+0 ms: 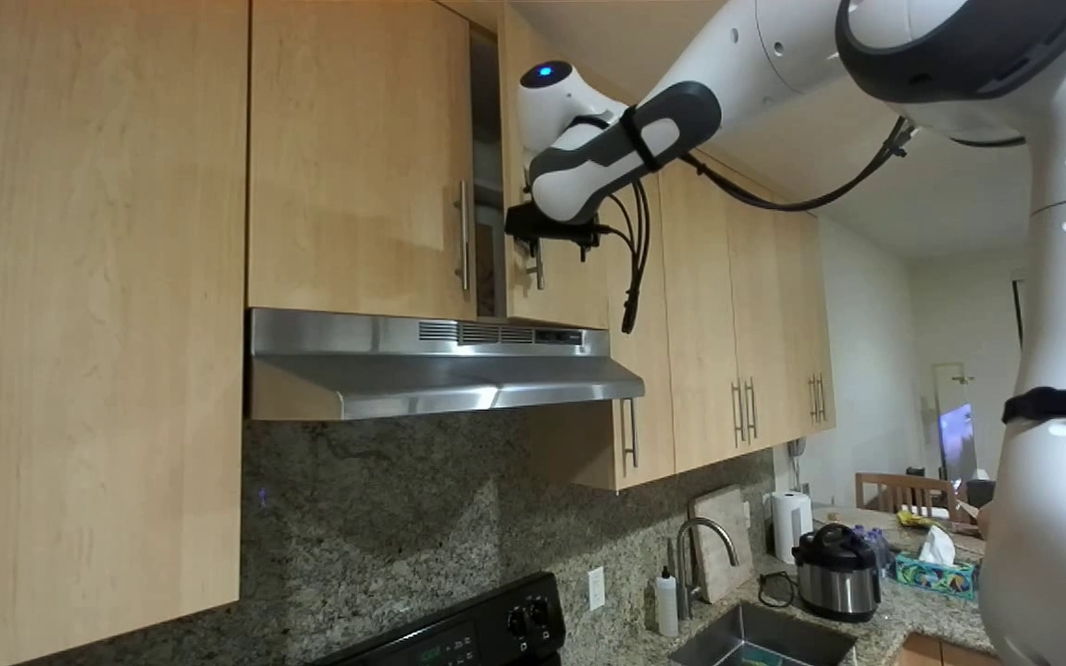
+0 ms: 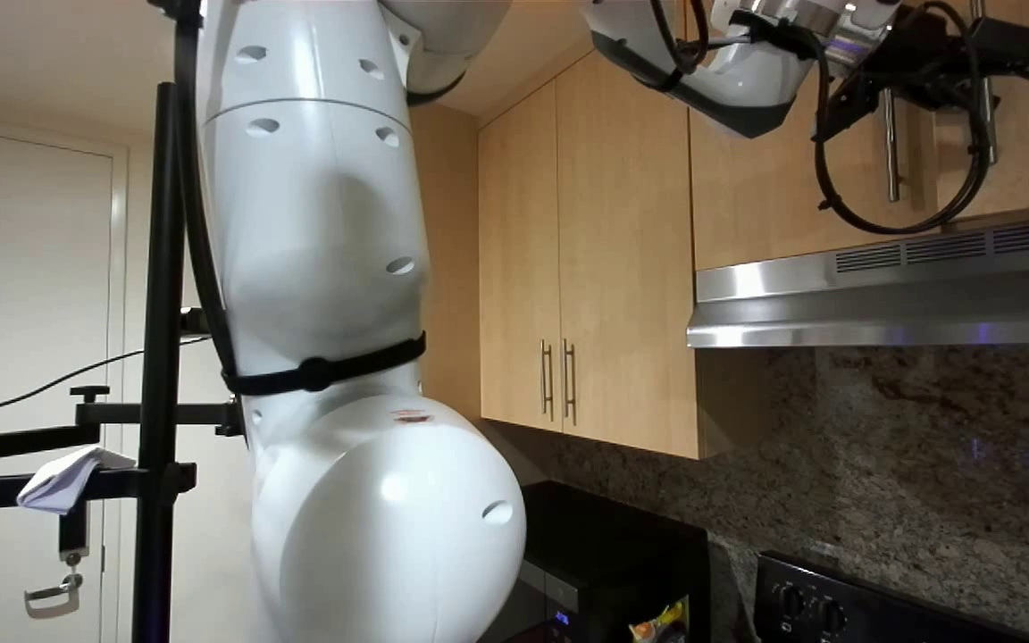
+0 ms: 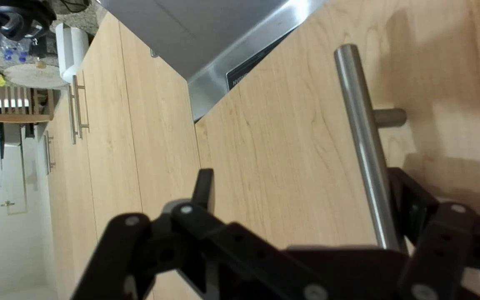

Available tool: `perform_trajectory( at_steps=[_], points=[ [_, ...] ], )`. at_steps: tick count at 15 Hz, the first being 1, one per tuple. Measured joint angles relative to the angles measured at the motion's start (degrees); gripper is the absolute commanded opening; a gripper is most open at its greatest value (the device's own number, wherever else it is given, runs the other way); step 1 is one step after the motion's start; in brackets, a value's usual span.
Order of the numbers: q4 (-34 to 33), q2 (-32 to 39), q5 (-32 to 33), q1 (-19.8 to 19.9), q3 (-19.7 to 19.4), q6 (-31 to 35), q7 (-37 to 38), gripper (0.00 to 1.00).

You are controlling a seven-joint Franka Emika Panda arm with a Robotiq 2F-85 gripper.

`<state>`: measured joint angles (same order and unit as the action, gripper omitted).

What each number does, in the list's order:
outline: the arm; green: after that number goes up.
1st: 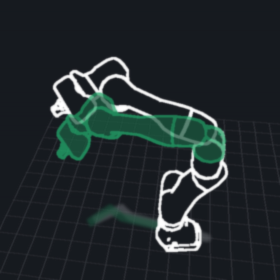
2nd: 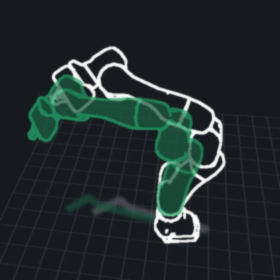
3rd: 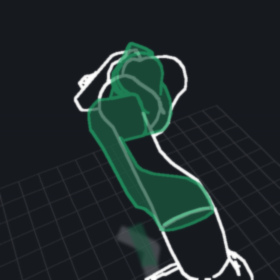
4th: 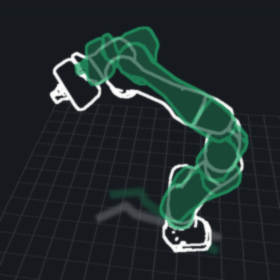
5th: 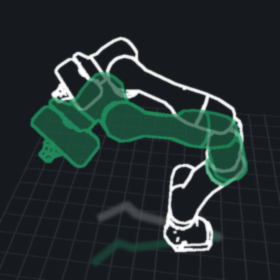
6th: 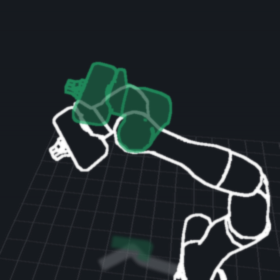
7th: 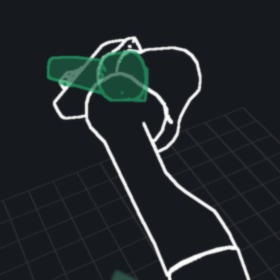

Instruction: Open the right door of the cabinet above the stove

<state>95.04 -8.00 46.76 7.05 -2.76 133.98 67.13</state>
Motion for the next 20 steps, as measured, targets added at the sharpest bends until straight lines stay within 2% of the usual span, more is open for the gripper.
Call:
perform_trajectory(
  at_steps=[8,14,20],
  points=[
    [2.27,-2.48,-2.39,0.05,-1.06,0.07,-0.78,1.00],
    [6.52,-7.58,-11.25,0.48,-3.33,0.60,-9.44,1.00],
    [11.16,-13.21,-20.05,2.86,-4.68,0.61,-17.70,1.00]
  ],
)
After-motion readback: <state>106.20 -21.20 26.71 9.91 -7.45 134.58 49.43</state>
